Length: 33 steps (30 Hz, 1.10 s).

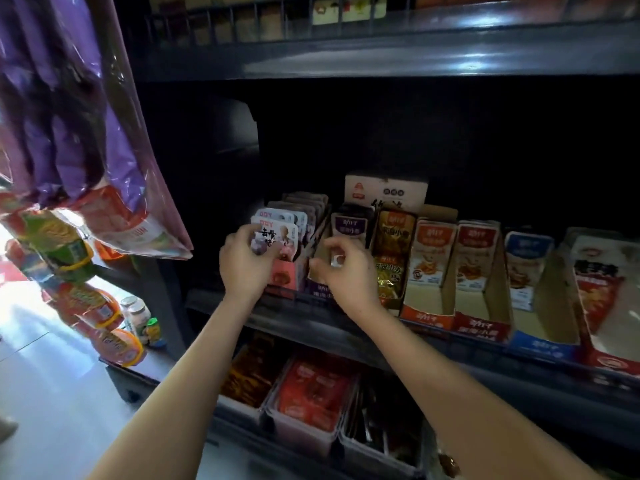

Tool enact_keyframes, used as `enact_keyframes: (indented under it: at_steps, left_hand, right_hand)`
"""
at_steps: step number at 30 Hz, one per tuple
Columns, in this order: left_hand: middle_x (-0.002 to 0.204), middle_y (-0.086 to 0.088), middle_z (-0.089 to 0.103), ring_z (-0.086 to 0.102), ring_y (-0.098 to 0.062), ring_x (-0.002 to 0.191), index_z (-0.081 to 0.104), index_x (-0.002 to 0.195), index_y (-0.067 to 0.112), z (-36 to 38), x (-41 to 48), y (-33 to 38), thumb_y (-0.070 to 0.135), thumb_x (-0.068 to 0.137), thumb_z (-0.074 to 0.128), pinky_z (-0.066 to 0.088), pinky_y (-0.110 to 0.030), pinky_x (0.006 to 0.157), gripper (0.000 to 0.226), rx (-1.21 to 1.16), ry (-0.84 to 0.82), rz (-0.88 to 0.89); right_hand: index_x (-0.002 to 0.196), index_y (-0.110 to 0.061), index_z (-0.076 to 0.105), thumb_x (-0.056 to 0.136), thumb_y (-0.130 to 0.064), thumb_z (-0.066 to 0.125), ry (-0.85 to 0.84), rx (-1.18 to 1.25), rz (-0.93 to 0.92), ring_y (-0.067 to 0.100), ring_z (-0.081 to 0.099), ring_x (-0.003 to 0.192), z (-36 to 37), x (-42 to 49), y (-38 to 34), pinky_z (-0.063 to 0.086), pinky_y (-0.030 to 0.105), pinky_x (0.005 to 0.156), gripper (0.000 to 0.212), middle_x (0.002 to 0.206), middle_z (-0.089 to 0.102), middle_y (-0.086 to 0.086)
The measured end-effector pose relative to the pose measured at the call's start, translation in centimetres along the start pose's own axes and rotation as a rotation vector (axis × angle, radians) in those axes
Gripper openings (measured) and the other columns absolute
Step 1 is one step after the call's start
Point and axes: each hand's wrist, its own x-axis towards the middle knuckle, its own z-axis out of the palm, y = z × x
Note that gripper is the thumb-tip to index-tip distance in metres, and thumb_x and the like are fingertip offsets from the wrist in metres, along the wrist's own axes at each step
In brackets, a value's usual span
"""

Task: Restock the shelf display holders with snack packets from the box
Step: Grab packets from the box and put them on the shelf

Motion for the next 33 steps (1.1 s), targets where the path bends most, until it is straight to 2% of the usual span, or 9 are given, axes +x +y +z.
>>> enact_keyframes:
  at_steps: [4, 8, 12, 15, 17, 19, 25, 28, 33]
  left_hand:
    - [0.106, 0.001, 0.064, 0.060, -0.016, 0.098, 0.064, 0.105, 0.015, 1.3, -7.1, 3.3, 0.028, 0.087, 0.066, 0.046, -0.028, 0.083, 0.022, -0.166, -0.128, 0.060]
    - [0.090, 0.003, 0.063, 0.060, -0.011, 0.086, 0.063, 0.100, 0.014, 3.8, -16.0, 6.6, 0.019, 0.090, 0.063, 0.042, -0.013, 0.072, 0.011, -0.200, -0.456, 0.100]
    - [0.092, 0.002, 0.064, 0.060, -0.009, 0.084, 0.063, 0.100, 0.018, 7.0, -25.3, 8.2, 0.020, 0.089, 0.063, 0.046, -0.015, 0.075, 0.011, -0.167, -0.784, 0.154]
    - [0.090, -0.001, 0.066, 0.061, -0.014, 0.082, 0.065, 0.098, 0.018, 9.7, -31.4, 8.6, 0.016, 0.088, 0.064, 0.047, -0.020, 0.077, 0.010, -0.148, -0.905, 0.155]
    - [0.090, 0.005, 0.064, 0.060, -0.010, 0.080, 0.066, 0.099, 0.016, 11.2, -35.1, 8.4, 0.017, 0.088, 0.064, 0.043, -0.012, 0.073, 0.011, -0.121, -0.968, 0.172]
    - [0.090, 0.006, 0.062, 0.057, -0.006, 0.081, 0.064, 0.100, 0.016, 12.3, -38.3, 8.0, 0.018, 0.091, 0.061, 0.039, -0.005, 0.069, 0.010, -0.102, -1.048, 0.154]
    - [0.086, 0.014, 0.062, 0.056, 0.000, 0.079, 0.062, 0.097, 0.025, 15.0, -45.5, 4.6, 0.019, 0.092, 0.060, 0.038, -0.001, 0.064, 0.008, -0.012, -1.158, 0.017]
    - [0.086, 0.011, 0.063, 0.056, 0.002, 0.078, 0.064, 0.095, 0.025, 15.5, -48.0, 1.7, 0.016, 0.090, 0.061, 0.038, -0.002, 0.064, 0.011, 0.014, -1.150, -0.069]
    - [0.091, 0.004, 0.067, 0.063, -0.011, 0.089, 0.063, 0.094, 0.033, 16.4, -51.0, -2.5, 0.015, 0.089, 0.062, 0.045, -0.015, 0.075, 0.019, -0.015, -1.106, -0.283]
  right_hand:
    - [0.105, -0.020, 0.066, 0.082, -0.027, 0.072, -0.012, 0.046, 0.039, 0.009, 0.057, 0.092, -5.7, -6.5, 3.0, 0.048, 0.026, 0.082, 0.025, 0.101, 0.059, -0.008]
    - [0.098, -0.023, 0.064, 0.084, -0.023, 0.071, -0.064, -0.030, 0.176, -0.001, 0.055, 0.080, -12.3, -16.0, 8.2, 0.042, 0.007, 0.072, 0.015, 0.090, 0.056, -0.017]
    - [0.091, -0.026, 0.062, 0.081, -0.019, 0.073, -0.100, -0.171, 0.371, 0.002, 0.054, 0.073, -18.0, -26.5, 14.7, 0.039, 0.010, 0.069, 0.015, 0.083, 0.055, -0.016]
    - [0.099, -0.022, 0.065, 0.083, -0.019, 0.072, -0.136, -0.232, 0.541, 0.006, 0.058, 0.078, -21.9, -33.7, 19.6, 0.047, 0.018, 0.074, 0.017, 0.080, 0.054, -0.019]
    - [0.101, -0.017, 0.068, 0.082, -0.019, 0.072, -0.134, -0.254, 0.652, 0.014, 0.063, 0.083, -24.2, -37.6, 22.5, 0.050, 0.029, 0.076, 0.019, 0.083, 0.060, -0.012]
    - [0.103, -0.018, 0.066, 0.085, -0.022, 0.069, -0.170, -0.298, 0.752, 0.014, 0.062, 0.083, -26.0, -40.8, 24.8, 0.048, 0.029, 0.074, 0.018, 0.089, 0.064, -0.003]
    - [0.097, -0.022, 0.060, 0.089, -0.028, 0.063, -0.228, -0.276, 1.004, 0.019, 0.063, 0.092, -27.3, -48.7, 30.6, 0.041, 0.014, 0.068, 0.010, 0.091, 0.065, 0.000]
    - [0.122, -0.014, 0.057, 0.089, -0.024, 0.062, -0.254, -0.184, 1.144, 0.025, 0.059, 0.108, -26.1, -51.1, 33.0, 0.041, 0.024, 0.082, 0.034, 0.114, 0.062, 0.005]
    - [0.133, -0.013, 0.051, 0.088, -0.031, 0.064, -0.241, -0.268, 1.088, 0.020, 0.056, 0.118, -22.9, -53.0, 36.8, 0.042, 0.023, 0.084, 0.051, 0.127, 0.060, 0.003]
